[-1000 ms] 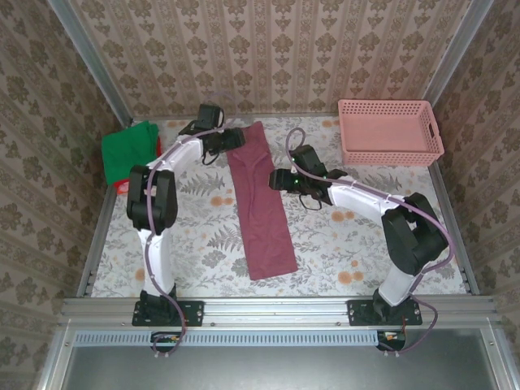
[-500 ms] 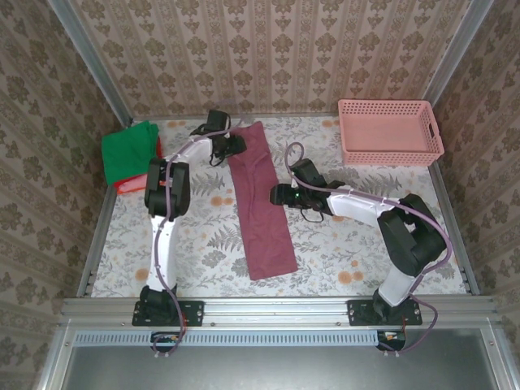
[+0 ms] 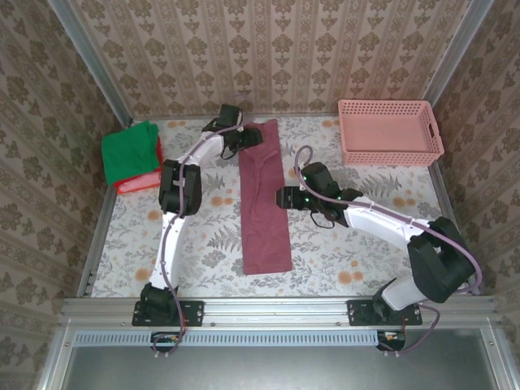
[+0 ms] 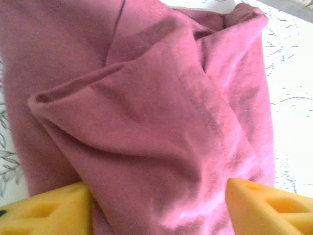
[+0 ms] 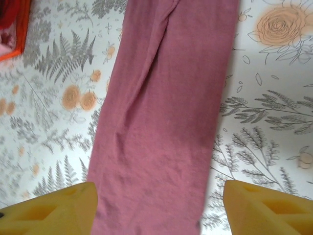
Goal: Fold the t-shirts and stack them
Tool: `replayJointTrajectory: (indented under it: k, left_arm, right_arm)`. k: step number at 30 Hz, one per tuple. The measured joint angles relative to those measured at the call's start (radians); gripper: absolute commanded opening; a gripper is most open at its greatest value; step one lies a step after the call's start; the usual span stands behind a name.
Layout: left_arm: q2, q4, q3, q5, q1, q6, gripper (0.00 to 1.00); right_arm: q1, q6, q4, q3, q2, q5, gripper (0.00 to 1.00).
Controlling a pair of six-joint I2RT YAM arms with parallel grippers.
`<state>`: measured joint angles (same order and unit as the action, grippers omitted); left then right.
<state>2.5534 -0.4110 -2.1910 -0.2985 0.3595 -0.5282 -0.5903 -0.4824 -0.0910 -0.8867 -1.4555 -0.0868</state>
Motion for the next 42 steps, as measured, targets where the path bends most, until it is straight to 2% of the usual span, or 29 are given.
replayJointTrajectory:
  k: [3, 6, 10, 15, 18, 21, 25, 30, 39, 42]
  left_arm:
    - [-0.09, 0.027, 0.128, -0.002, 0.002, 0.016, 0.99]
    - [-0.216, 0.056, 0.29, 0.003, 0.0, 0.031, 1.0]
    - [-0.472, 0.121, 0.543, 0.008, -0.012, 0.059, 1.0]
    - [-0.756, 0.207, 0.782, 0.011, -0.05, 0.093, 1.0]
    - [-0.949, 0.221, 0.988, 0.024, -0.078, 0.156, 1.0]
    - [-1.08, 0.202, 1.112, 0.038, -0.087, 0.22, 1.0]
    - [-1.307, 0.125, 1.294, 0.045, -0.119, 0.318, 1.0]
    - [-1.488, 0.042, 1.367, 0.045, -0.178, 0.399, 1.0]
    - [-1.646, -0.081, 1.4, 0.013, -0.185, 0.53, 1.0]
    - [-1.682, -0.101, 1.418, 0.005, -0.188, 0.565, 1.0]
  right_arm:
    - [-0.051, 0.153, -0.006, 0.027, 0.047, 0.005, 0.82]
    - [-0.126, 0.361, -0.012, 0.058, 0.097, 0.0, 0.81]
    - [-0.228, 0.615, -0.008, 0.119, 0.147, -0.035, 0.79]
    - [-0.343, 0.82, -0.019, 0.168, 0.173, -0.078, 0.79]
    - [-0.41, 0.914, -0.049, 0.167, 0.163, -0.078, 0.76]
    - [-0.457, 0.978, -0.078, 0.166, 0.123, -0.078, 0.7]
    - [-0.498, 1.034, -0.101, 0.128, -0.01, -0.066, 0.63]
    - [-0.516, 1.059, -0.092, 0.116, -0.097, -0.042, 0.56]
    - [-0.507, 1.088, -0.085, 0.109, -0.154, 0.013, 0.38]
    - [-0.509, 1.091, -0.091, 0.1, -0.167, 0.012, 0.27]
